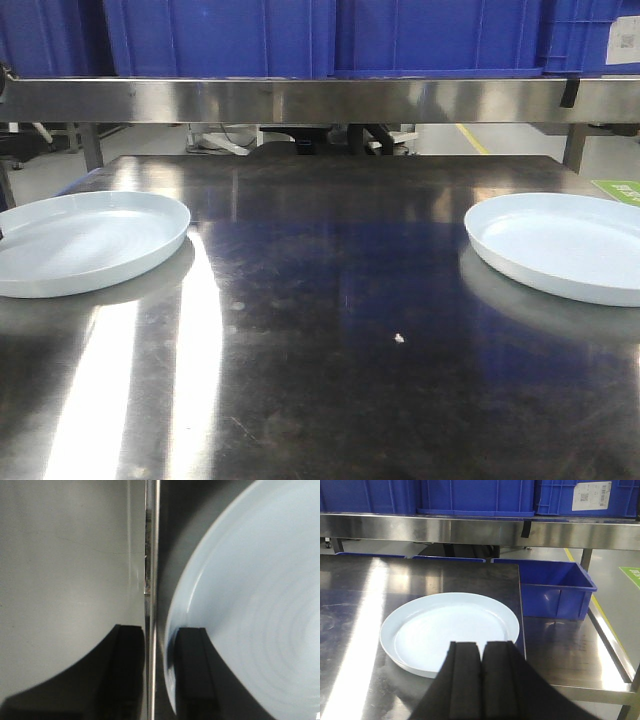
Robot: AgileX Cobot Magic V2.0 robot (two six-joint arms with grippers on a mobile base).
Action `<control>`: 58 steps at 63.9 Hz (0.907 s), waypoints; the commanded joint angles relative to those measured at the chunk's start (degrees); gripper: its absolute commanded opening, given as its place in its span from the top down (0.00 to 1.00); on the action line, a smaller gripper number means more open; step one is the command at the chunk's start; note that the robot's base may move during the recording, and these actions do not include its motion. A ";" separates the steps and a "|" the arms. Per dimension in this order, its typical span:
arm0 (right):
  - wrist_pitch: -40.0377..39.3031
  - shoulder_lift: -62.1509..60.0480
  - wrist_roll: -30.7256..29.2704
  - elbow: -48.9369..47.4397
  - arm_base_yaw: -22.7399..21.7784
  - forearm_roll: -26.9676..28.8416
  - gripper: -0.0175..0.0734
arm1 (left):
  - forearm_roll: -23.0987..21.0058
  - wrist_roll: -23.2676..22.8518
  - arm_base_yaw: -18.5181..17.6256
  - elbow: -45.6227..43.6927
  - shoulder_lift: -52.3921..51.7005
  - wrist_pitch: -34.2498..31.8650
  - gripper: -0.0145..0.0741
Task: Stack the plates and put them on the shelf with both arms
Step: 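Grip the plate rim with the left gripper and lift it toward the center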
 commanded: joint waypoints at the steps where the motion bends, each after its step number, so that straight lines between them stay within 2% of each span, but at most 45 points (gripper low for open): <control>1: -5.02 -1.07 -0.23 0.05 -0.37 -0.58 0.75 | -0.49 -0.07 -0.26 -1.63 -2.85 0.24 0.66; 9: -5.02 -1.07 -0.23 0.05 -0.37 -0.58 0.75 | -1.47 0.04 -0.26 -1.63 -2.28 0.80 0.75; 25: -5.02 -1.07 -0.23 0.05 -0.37 -0.58 0.75 | -3.90 1.65 -0.26 -2.66 -2.07 3.32 0.74; 30: -5.02 -1.07 -0.23 0.05 -0.37 -0.58 0.75 | -5.95 2.22 -0.13 -4.03 -2.07 4.84 0.74; 45: -5.02 -1.07 -0.23 0.05 -0.37 -0.58 0.75 | -17.06 5.36 0.22 -10.02 -2.07 9.74 0.74; 52: -5.02 -1.07 -0.23 0.05 -0.37 -0.58 0.75 | -24.30 6.04 0.08 -12.28 -2.07 10.97 0.74; 58: -5.02 -1.07 -0.23 0.05 -0.37 -0.58 0.75 | -32.76 8.10 -0.80 -12.54 -2.07 10.97 0.74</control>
